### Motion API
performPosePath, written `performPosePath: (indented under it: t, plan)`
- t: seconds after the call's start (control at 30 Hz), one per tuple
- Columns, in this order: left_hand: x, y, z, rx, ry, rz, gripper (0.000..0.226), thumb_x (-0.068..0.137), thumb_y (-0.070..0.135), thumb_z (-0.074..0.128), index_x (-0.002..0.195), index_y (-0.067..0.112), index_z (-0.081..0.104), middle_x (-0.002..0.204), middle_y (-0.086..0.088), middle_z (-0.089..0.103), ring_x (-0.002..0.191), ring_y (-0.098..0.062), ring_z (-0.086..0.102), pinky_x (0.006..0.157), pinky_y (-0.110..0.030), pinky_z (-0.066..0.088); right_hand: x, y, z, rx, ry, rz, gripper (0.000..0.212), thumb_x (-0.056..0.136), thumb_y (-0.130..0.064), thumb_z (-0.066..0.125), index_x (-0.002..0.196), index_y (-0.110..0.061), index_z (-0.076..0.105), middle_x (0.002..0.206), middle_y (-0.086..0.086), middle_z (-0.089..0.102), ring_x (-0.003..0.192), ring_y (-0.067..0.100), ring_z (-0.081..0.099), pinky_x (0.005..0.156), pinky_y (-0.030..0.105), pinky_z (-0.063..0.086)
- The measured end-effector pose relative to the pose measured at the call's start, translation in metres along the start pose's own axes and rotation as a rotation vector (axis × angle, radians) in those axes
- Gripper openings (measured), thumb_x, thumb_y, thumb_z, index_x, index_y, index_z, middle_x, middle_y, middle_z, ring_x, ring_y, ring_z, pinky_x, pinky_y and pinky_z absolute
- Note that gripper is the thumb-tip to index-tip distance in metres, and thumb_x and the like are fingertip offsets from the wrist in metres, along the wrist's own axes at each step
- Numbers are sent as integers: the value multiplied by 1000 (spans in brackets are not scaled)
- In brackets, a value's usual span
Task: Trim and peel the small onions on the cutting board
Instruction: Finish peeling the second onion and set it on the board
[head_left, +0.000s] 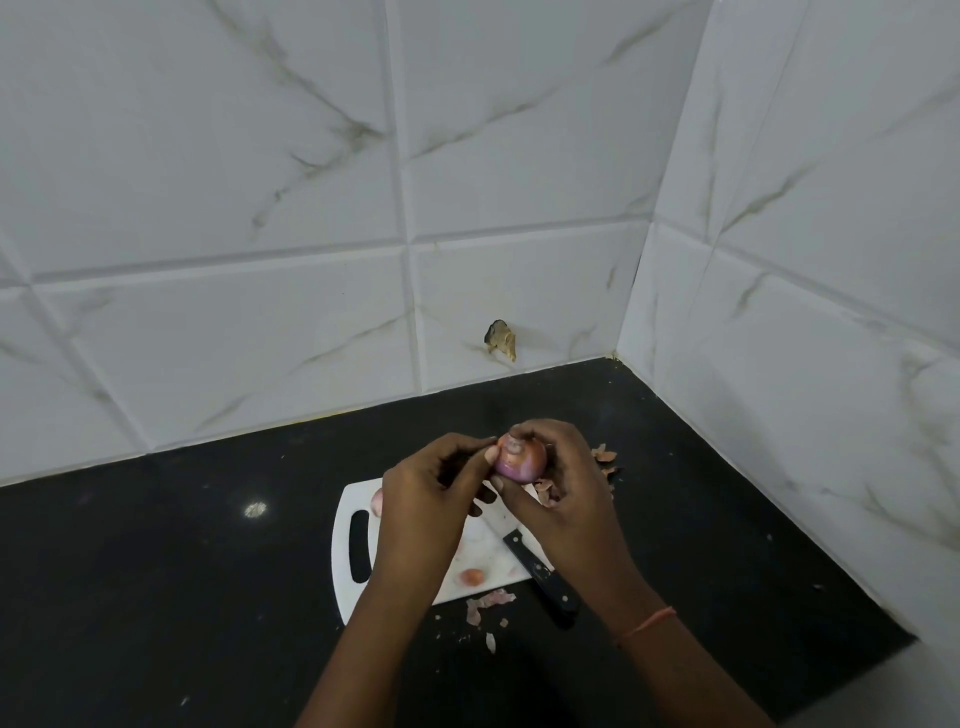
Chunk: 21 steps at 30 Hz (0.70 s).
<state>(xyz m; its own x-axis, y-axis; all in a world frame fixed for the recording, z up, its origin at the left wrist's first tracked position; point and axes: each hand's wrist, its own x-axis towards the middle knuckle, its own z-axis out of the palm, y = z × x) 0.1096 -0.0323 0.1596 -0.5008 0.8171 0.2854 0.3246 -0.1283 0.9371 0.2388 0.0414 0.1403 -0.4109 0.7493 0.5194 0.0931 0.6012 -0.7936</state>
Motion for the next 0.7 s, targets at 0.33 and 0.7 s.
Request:
performPosePath:
  t: [0.33,0.7]
  plan:
    - [1,0,6,300,103,184,17,85,10,75,87,26,70,79,14,68,79,-4,65,69,-12,50,0,1,-1,36,1,47,41,80,-13,77,115,-24,59,113,-13,59,109,16,60,87,39,55]
    - [4,-2,6,-25,38,21,8,93,16,68,98,21,70,86,9,72,74,-13,70,55,-23,56,1,-1,-3,195,-7,143,46,78,-8,78,115,-26,57,116,-10,62,110,17,62,90,39,56]
